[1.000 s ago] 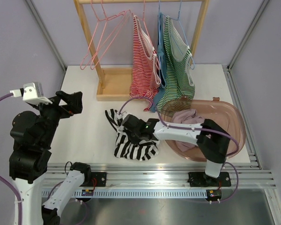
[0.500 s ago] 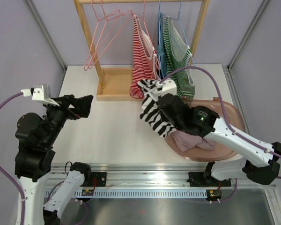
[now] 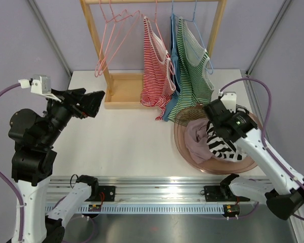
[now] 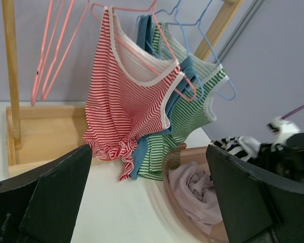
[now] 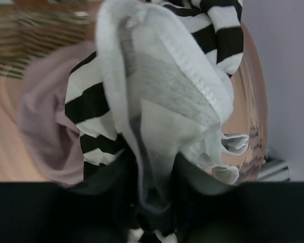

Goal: Remove the tank top from the hanger

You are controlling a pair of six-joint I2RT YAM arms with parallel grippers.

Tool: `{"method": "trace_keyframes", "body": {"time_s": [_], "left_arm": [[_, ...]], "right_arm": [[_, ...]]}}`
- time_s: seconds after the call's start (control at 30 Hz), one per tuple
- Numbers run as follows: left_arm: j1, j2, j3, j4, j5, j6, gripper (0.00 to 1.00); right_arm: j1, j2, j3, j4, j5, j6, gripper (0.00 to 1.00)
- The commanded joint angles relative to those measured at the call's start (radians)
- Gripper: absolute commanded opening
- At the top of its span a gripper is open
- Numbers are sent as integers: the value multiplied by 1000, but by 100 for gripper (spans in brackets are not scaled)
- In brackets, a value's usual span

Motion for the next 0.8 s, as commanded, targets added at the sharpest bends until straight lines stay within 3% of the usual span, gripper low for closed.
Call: {"method": "trace_keyframes", "body": {"time_s": [0.0, 0.03, 0.07, 0.1, 0.27, 0.37, 0.5, 0.57, 0.77], "left_arm": [[-2, 79, 88, 35, 10, -23, 99], [-4, 96, 104, 29, 8, -25, 99], [-7, 111, 146, 9, 4, -23, 99], [-8, 125, 164, -2, -2, -20, 99], [-71, 231, 253, -39, -102, 14, 99], [-178, 313, 330, -77, -232, 44, 99], [-287, 438, 432, -74, -344, 58, 99], [-315, 490, 474, -68, -376, 57, 99], [-384, 712, 624, 35, -470, 40, 99]], "right_arm": [[-49, 85, -62, 16, -48, 33, 46], [-49, 122, -51, 1, -45, 60, 55], [-49, 136, -42, -21, -28, 68, 95], [-49, 142, -15, -27, -22, 80, 99], [-49, 82, 56, -4, -20, 32, 100], [-49, 15, 85, 66, -25, -14, 99], [-49, -117, 44, 207, -213, -94, 99], [-49, -214, 12, 305, -351, -110, 100], [-50, -415, -103, 473, -572, -93, 99]]}}
